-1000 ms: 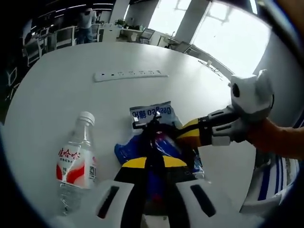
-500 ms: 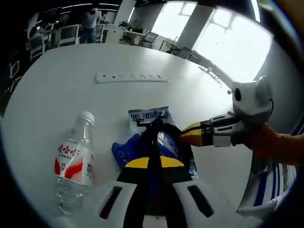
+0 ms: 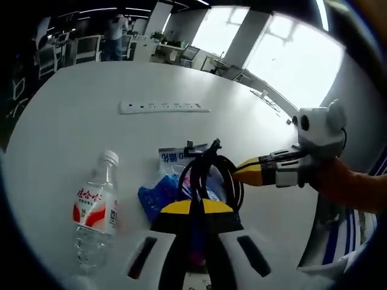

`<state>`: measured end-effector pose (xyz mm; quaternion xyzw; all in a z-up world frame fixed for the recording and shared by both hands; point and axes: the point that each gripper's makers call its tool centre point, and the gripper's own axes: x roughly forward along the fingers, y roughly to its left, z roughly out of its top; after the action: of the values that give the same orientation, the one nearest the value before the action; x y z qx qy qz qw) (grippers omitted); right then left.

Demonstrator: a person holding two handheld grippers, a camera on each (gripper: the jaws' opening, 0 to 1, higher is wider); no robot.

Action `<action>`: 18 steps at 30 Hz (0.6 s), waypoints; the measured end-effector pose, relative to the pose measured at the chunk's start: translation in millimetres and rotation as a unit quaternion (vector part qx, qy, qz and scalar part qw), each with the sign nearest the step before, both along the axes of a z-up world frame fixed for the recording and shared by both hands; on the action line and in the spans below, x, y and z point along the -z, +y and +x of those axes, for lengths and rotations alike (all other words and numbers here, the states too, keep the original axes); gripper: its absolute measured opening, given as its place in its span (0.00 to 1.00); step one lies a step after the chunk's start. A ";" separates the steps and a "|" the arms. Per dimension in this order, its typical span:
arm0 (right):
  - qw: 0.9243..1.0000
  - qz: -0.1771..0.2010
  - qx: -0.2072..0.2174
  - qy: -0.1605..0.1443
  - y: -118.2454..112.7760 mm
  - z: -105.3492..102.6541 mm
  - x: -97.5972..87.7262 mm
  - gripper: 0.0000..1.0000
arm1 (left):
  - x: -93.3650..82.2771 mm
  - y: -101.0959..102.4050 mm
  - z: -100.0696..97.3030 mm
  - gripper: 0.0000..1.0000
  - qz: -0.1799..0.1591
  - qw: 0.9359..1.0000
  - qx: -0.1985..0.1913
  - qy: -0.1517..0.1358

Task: Arrange the tabletop items into an orderly group along one side of the table until the central work area is clear of visible clutter.

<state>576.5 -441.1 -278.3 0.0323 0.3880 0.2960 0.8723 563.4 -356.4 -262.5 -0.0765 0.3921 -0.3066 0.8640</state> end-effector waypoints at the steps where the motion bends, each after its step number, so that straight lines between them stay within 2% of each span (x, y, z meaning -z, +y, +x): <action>1: 1.000 0.001 0.001 -0.002 -0.9 -1.0 -2.2 0.00 | -2.2 -0.9 -0.7 0.00 -0.001 1.000 0.000 -0.002; 12: 1.000 0.009 0.009 -0.009 -18.3 -11.3 -22.5 0.00 | -21.9 -17.0 -7.4 0.00 -0.012 1.000 0.009 -0.016; 18: 1.000 0.010 0.015 -0.013 -35.3 -20.8 -35.2 0.00 | -35.9 -35.6 -14.8 0.00 -0.018 0.999 0.019 -0.025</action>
<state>555.7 -476.4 -243.1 0.0431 0.3735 0.2870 0.8810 548.5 -391.9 -226.6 -0.0770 0.3656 -0.3321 0.8661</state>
